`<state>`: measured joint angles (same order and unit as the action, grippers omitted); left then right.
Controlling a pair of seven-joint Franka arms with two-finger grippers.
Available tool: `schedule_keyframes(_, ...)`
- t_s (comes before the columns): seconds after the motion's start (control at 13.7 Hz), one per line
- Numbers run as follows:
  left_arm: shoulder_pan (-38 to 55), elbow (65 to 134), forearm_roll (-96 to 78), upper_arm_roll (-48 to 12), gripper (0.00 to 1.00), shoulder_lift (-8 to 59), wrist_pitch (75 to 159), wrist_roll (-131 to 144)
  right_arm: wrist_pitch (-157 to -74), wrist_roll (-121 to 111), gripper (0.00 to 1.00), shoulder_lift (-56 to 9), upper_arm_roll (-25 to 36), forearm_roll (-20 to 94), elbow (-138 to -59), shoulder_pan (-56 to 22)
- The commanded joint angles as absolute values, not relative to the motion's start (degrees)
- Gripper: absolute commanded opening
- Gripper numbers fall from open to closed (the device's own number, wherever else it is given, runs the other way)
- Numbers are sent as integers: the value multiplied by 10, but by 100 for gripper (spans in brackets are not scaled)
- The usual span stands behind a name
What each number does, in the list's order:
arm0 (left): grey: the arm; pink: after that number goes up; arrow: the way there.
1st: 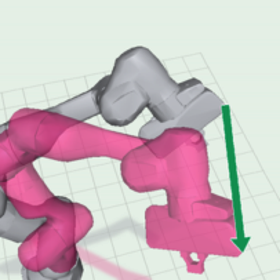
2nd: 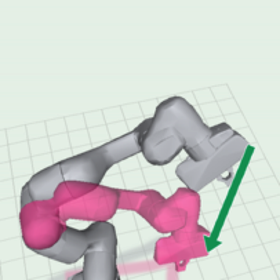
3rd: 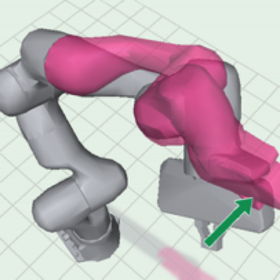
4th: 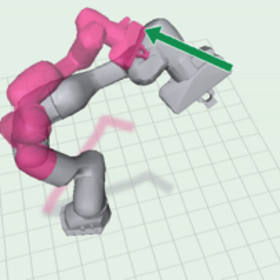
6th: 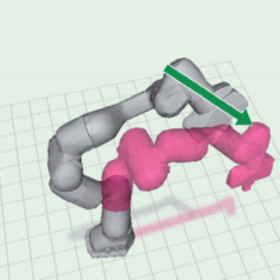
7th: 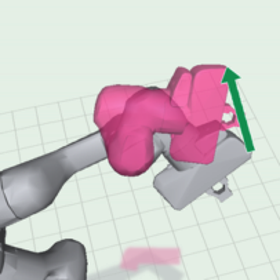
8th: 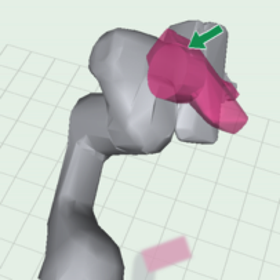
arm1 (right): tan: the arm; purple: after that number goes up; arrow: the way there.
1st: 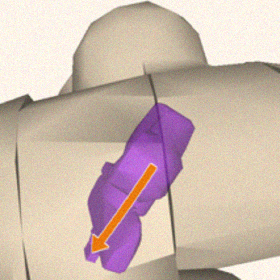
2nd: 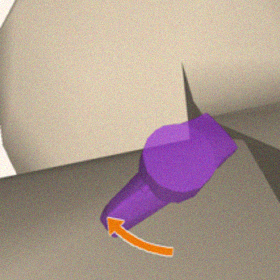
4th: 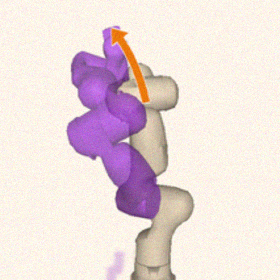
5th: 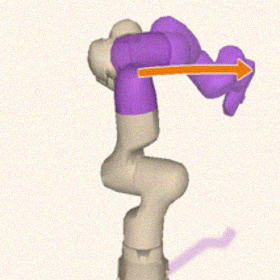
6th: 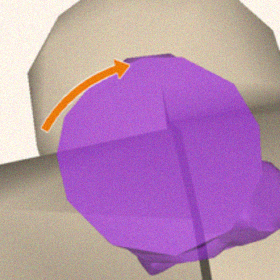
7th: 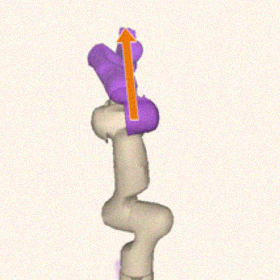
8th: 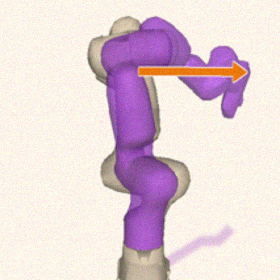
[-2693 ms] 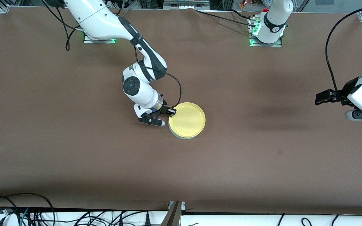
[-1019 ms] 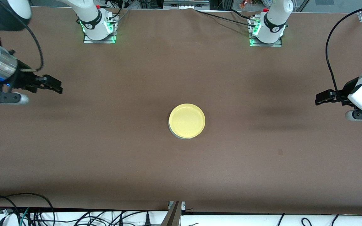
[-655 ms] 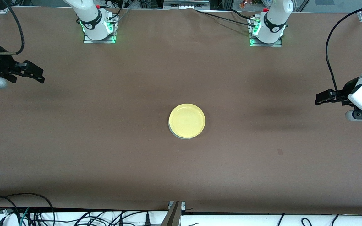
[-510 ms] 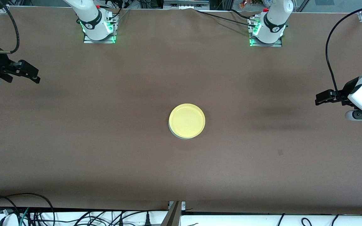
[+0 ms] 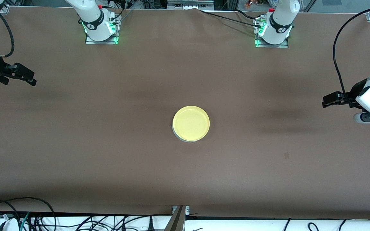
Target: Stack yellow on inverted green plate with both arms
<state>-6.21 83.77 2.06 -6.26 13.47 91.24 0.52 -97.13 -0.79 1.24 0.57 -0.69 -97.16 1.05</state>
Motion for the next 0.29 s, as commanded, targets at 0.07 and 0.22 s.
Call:
schedule_keyframes(0.07, -65, 823, 7, -62, 100, 142, 911, -4, -959, -30, 100, 21, -33, -17, -972, 39)
schedule_keyframes(0.22, -64, 823, 7, -62, 100, 142, 911, -4, -955, -30, 100, 23, -32, -18, -969, 35)
